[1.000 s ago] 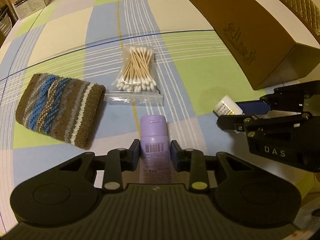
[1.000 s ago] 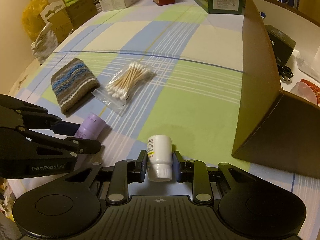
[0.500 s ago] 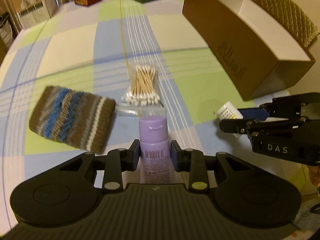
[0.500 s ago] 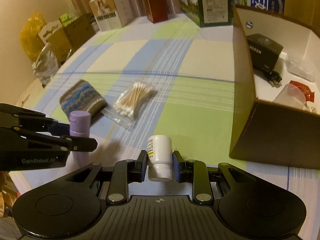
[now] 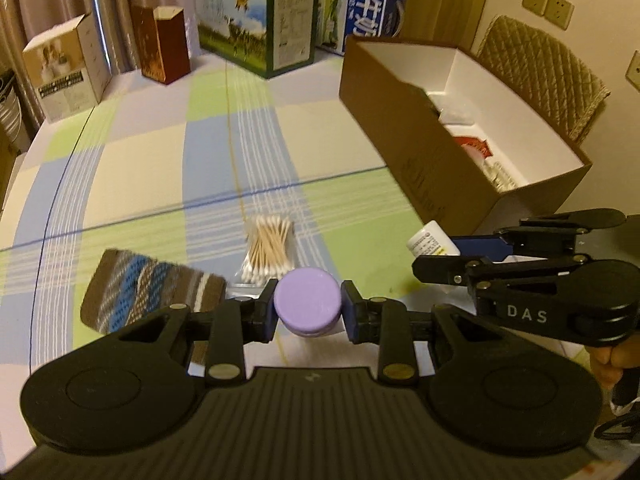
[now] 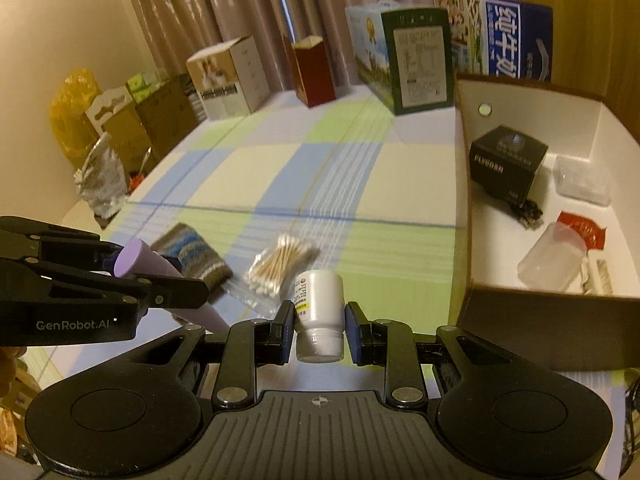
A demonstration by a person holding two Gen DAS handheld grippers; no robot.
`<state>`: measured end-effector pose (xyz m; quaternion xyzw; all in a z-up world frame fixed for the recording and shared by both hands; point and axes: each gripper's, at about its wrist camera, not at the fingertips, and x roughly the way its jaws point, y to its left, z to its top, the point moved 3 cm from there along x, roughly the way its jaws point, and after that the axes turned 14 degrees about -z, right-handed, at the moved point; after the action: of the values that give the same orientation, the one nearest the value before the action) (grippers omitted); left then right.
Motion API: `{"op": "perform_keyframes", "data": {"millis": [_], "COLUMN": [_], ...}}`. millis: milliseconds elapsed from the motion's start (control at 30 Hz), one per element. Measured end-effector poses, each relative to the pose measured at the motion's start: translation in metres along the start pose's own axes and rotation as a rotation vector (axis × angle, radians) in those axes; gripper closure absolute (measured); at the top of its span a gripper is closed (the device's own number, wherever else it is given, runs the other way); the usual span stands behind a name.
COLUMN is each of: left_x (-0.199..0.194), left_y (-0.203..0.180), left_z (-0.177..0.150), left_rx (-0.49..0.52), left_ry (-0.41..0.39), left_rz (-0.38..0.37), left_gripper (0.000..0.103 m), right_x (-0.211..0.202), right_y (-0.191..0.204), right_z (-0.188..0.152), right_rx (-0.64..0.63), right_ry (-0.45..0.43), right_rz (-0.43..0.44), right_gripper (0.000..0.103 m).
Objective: Organize objects
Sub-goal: 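Carry the white pill bottle and purple tube toward the brown box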
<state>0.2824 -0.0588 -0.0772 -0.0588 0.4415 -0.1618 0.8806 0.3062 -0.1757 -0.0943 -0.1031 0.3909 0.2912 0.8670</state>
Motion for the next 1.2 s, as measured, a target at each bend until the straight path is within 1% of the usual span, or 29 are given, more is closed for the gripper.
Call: {"op": "perform_keyframes", "data": {"millis": [300,467,633,867,1200], "left_x": [-0.017,-0.022,-0.022,-0.008,0.025], "left_y": [-0.019,-0.033,-0.049,-0.079,-0.116], "left_z": [0.023,0.040,0.063,0.095,0.133], "left_rx": [0.044,0.081,0.128,0.197,0.255], "left_ry": [-0.059,-0.087,-0.117,-0.143,-0.140], "left_rz": [-0.029,-0.055,-0.079,-0.128,-0.203], "left_gripper": [0.076,0.076,0.076,0.076,0.077], "right_x": [-0.020,-0.037,-0.051,-0.060,-0.064], "right_y": [-0.013,-0.029,-0.055,-0.101,-0.161], "right_z": [0.017,0.029,0.042,0.052,0.056], "right_rx": [0.021,0.047,0.085,0.151,0.221], "right_ry": [-0.069,-0.129,-0.176,-0.207,-0.221], "right_rz": [0.001,-0.020,-0.069,-0.151,-0.257], "right_gripper": [0.079,0.079,0.079,0.079,0.079]}}
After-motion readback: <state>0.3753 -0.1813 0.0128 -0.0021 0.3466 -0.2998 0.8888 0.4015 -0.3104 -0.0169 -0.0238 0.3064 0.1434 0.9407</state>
